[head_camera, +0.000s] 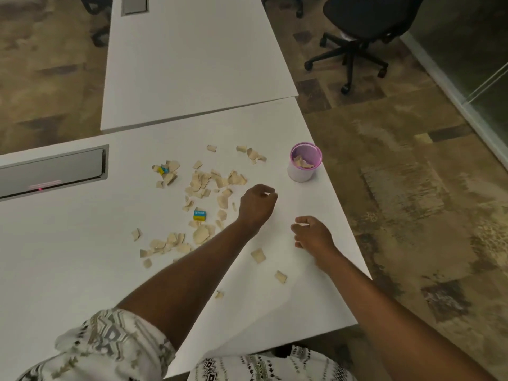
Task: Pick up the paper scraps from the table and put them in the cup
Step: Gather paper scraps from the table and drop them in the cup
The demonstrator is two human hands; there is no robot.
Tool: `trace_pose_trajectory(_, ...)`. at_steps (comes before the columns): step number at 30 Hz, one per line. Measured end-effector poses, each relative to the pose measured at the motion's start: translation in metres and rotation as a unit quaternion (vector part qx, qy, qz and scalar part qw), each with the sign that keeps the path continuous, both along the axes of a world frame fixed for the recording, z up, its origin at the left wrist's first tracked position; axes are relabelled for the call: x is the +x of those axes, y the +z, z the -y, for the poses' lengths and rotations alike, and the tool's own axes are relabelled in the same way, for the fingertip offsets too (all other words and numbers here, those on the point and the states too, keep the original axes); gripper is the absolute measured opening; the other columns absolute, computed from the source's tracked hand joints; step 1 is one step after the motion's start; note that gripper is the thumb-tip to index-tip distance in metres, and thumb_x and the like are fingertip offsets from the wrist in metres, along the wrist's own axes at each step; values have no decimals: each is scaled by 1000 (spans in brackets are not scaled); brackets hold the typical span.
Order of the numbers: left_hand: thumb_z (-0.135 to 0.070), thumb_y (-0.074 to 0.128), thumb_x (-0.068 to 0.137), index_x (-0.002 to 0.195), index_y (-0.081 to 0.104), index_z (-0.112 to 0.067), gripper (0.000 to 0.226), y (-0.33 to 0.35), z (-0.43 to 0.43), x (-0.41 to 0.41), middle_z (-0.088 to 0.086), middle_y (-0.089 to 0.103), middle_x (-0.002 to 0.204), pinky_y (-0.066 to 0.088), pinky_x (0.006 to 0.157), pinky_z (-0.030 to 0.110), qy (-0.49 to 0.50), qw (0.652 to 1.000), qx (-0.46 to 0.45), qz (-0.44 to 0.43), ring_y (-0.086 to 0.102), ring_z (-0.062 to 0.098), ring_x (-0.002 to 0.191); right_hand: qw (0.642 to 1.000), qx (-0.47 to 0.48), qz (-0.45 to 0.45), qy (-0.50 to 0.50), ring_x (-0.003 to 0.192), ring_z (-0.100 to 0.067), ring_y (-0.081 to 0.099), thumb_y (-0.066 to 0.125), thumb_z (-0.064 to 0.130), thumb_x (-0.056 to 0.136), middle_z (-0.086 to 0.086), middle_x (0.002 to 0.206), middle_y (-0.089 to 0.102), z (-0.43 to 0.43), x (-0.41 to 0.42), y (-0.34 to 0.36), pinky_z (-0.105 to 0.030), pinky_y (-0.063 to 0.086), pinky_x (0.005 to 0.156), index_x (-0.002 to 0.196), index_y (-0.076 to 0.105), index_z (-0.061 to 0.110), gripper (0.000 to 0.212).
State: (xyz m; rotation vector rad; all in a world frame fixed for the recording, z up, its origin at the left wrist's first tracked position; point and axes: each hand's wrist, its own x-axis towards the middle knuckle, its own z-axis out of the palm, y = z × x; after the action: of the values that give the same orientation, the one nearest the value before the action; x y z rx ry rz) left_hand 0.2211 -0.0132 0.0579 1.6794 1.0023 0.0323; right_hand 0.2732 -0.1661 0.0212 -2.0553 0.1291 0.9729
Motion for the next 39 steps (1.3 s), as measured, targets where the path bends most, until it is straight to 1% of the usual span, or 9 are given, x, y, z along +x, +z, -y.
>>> trace_pose_trajectory(3,-28,61,91,108,71,-19,22,-20,3,-52,3,72,106,55,83,36,4,999,21,-27,68,22,93,990,-78,53,106,104,-25,65,63,32,87,-6,118,65,7,-32,-10,-35,52,96,123,60,21,38)
trace_pose_trajectory(6,-26,65,92,115,69,-16,25,-42,6,-110,8,66,114,50,91,34,1,991,120,-59,64,23,102,974,-137,108,147,115,-32,57,62,30,90,-16,132,51,11,-63,-20,-31,45,96,137,50,16,51)
trace_pose_trajectory(10,-28,69,88,134,56,-10,51,-68,10,-188,16,51,137,39,107,42,9,966,238,-101,48,34,127,960,-182,127,171,122,-37,49,59,28,92,-19,137,38,6,-96,-26,-38,45,98,147,37,17,60)
trace_pose_trajectory(14,-42,65,89,153,31,-8,80,-87,10,-252,23,22,160,24,120,52,17,942,282,-179,22,39,148,948,-195,155,196,122,-37,46,56,26,94,-18,136,34,-8,-115,-29,-38,45,95,149,33,18,60)
trace_pose_trajectory(18,-58,46,90,158,7,-7,94,-98,12,-298,25,-7,164,16,120,57,83,926,265,-255,6,41,151,940,-196,174,217,121,-37,44,54,23,94,-17,133,34,-29,-126,-31,-37,44,96,146,39,17,54)
trace_pose_trajectory(22,-54,50,95,156,0,0,96,-107,17,-319,31,-10,162,15,121,55,143,921,194,-305,4,47,150,939,-170,174,242,117,-36,46,53,16,92,-15,129,36,-49,-141,-34,-37,47,96,140,47,15,48)
trace_pose_trajectory(29,-55,42,98,155,-17,-11,93,-111,24,-311,13,-29,161,-7,124,41,-3,958,197,-207,-25,31,150,914,-67,184,355,116,-32,56,61,15,91,-17,129,48,-77,-169,-33,-35,48,99,142,49,16,52)
trace_pose_trajectory(34,-57,40,97,155,-21,-17,93,-102,31,-325,9,-31,162,-6,123,41,2,952,237,-193,-25,28,151,936,-113,187,275,109,-33,59,62,19,89,-15,127,48,-65,-173,-34,-39,52,93,134,50,18,47)
trace_pose_trajectory(39,-72,19,92,153,-25,-11,96,-121,61,-366,11,-35,159,0,126,47,-39,934,239,-261,-28,29,149,958,-132,120,223,109,-31,57,62,18,89,-16,128,49,-58,-188,-43,-29,44,85,132,46,16,47)
